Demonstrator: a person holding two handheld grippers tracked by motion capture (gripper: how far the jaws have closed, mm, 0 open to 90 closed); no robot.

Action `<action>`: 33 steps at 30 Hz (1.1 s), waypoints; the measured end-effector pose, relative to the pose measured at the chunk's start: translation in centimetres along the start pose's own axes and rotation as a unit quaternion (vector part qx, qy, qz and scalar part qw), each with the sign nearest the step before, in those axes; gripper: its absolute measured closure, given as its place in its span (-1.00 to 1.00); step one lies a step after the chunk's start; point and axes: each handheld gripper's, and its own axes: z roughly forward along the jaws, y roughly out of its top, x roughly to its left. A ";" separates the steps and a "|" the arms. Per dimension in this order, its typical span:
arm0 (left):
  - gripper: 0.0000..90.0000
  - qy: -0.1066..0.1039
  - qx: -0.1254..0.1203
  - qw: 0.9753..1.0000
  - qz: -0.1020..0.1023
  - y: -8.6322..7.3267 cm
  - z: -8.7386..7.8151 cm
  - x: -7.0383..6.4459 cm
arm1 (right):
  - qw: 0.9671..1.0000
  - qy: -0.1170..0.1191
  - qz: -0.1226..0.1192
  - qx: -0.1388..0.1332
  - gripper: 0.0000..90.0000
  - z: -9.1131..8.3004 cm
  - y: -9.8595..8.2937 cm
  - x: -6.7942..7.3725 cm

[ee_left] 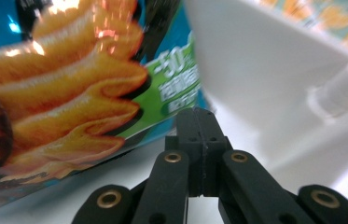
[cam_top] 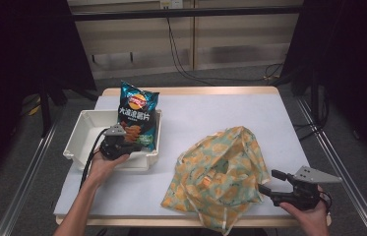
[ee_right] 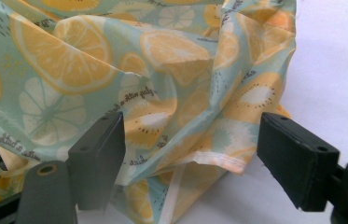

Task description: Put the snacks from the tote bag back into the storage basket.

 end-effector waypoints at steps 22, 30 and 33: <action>1.00 0.013 0.071 0.997 0.013 2.7 2.2 2.2 | 1.000 0.001 0.000 0.003 -0.47 0.2 -0.1 -0.1; 0.99 0.013 0.065 0.998 0.012 2.9 3.0 2.7 | 1.000 0.003 -0.001 0.004 -0.47 0.2 -0.1 -0.1; 0.99 0.012 0.063 0.998 0.010 2.9 3.1 2.7 | 1.000 0.001 0.001 0.004 -0.47 0.2 -0.2 -0.1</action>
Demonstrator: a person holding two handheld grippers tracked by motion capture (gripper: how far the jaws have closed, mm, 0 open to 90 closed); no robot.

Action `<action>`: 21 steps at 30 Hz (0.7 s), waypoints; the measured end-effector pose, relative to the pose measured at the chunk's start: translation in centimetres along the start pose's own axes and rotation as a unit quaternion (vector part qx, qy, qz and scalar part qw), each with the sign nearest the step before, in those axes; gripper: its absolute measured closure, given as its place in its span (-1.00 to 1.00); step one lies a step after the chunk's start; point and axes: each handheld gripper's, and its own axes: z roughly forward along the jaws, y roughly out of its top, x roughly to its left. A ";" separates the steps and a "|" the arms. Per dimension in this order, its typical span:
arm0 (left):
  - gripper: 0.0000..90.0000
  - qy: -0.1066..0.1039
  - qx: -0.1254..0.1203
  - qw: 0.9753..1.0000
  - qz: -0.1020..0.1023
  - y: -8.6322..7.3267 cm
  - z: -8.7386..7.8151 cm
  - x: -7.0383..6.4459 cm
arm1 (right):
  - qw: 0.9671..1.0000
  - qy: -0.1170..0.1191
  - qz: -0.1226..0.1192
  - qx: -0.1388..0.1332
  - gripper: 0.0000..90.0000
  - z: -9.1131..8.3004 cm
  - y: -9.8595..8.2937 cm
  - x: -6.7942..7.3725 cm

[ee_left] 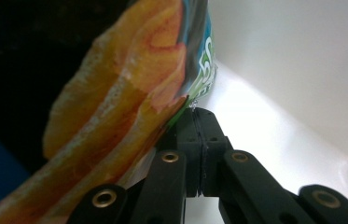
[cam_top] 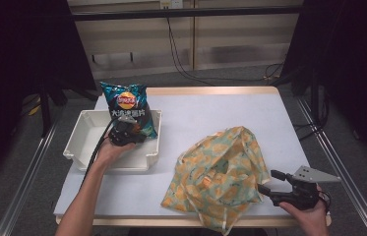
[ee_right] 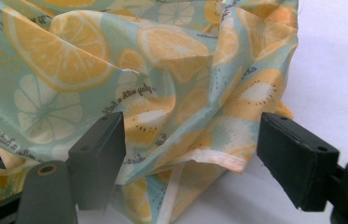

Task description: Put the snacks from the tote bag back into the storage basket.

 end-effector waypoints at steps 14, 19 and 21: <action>0.90 -0.009 -0.039 0.999 -0.009 -0.3 -1.4 -1.5 | 1.000 0.000 0.001 -0.003 -0.48 0.0 0.1 0.1; 0.84 -0.015 -0.049 0.999 -0.010 -0.4 -1.9 -1.6 | 1.000 0.000 0.001 -0.004 -0.48 0.0 0.1 0.0; 0.83 -0.017 -0.061 0.998 -0.010 -0.5 -2.2 -1.7 | 1.000 0.000 0.003 -0.004 -0.48 0.0 0.1 0.0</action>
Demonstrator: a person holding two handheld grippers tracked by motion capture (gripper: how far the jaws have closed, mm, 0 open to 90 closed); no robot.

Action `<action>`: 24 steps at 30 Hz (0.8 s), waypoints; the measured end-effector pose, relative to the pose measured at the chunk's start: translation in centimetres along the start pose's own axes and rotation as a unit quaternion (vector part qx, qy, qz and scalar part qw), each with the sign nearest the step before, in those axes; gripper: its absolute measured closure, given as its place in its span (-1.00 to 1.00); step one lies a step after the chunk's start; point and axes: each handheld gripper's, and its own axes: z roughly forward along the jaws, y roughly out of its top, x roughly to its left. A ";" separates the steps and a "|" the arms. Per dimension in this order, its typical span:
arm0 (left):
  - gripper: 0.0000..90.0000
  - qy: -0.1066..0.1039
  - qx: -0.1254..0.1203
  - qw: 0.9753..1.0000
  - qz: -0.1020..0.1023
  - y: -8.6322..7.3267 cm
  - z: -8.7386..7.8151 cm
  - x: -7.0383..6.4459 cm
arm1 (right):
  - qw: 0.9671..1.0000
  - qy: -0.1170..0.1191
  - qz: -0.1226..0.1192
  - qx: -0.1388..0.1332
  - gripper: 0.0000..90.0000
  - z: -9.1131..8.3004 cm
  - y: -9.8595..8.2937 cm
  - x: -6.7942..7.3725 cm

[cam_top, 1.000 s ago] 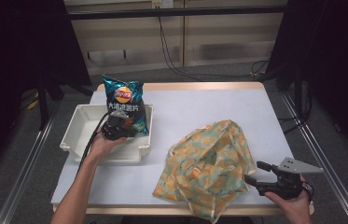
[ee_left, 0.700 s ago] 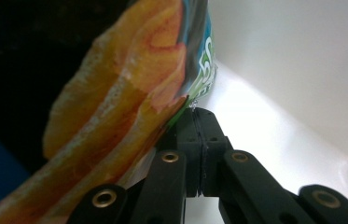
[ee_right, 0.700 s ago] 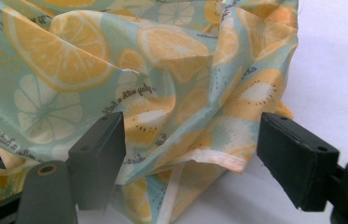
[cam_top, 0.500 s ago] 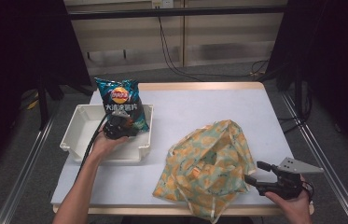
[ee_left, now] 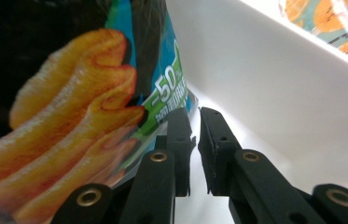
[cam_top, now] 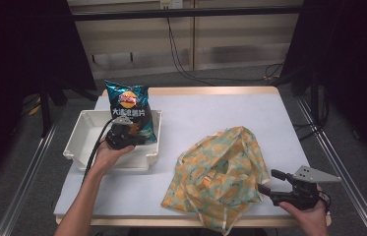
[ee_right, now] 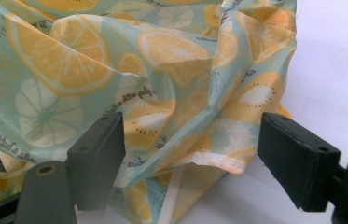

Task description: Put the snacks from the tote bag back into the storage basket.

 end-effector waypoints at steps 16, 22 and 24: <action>0.55 -0.005 -0.051 0.999 -0.003 -0.1 -2.5 -1.8 | 1.000 -0.004 0.000 -0.004 -0.49 -0.2 0.0 0.0; 0.07 0.005 -0.087 0.996 0.003 -0.8 -4.0 -3.3 | 1.000 -0.006 0.001 -0.005 -0.49 -0.3 0.0 0.0; -0.07 0.016 -0.100 0.995 -0.003 -1.2 -4.5 -3.8 | 1.000 -0.006 0.001 -0.006 -0.49 -0.3 0.0 -0.1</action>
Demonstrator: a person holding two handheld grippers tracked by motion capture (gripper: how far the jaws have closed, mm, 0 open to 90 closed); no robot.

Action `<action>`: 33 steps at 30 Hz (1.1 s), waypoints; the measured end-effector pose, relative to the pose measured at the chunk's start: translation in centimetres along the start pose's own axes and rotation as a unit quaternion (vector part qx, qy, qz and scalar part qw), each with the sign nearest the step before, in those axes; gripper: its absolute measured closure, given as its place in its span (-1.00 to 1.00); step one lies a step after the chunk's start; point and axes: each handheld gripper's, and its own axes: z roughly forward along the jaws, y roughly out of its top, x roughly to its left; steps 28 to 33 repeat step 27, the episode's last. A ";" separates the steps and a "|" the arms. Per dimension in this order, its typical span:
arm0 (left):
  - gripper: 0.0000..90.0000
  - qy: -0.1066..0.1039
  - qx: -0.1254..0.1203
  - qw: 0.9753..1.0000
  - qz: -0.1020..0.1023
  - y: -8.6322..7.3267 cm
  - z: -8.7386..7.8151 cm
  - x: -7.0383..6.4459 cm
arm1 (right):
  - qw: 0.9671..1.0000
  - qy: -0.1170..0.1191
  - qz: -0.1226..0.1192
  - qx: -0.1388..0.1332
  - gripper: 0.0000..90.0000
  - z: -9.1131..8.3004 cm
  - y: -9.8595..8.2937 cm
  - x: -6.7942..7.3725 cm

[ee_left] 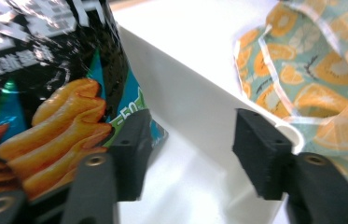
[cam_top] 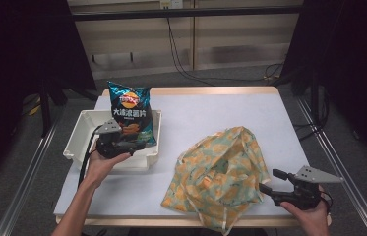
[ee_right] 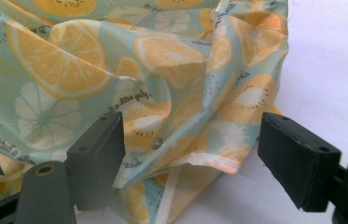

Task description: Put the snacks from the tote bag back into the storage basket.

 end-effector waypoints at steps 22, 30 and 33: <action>-0.72 0.062 -0.042 0.996 -0.044 -6.2 -6.1 -6.0 | 1.000 -0.008 0.005 -0.004 -0.51 -0.1 0.1 -0.2; -0.62 0.088 -0.066 0.992 -0.056 -7.3 -7.2 -5.9 | 1.000 -0.015 0.005 -0.010 -0.54 -0.3 0.1 -0.4; -0.62 0.088 -0.066 0.992 -0.056 -7.3 -7.2 -5.9 | 1.000 -0.015 0.005 -0.010 -0.54 -0.3 0.1 -0.4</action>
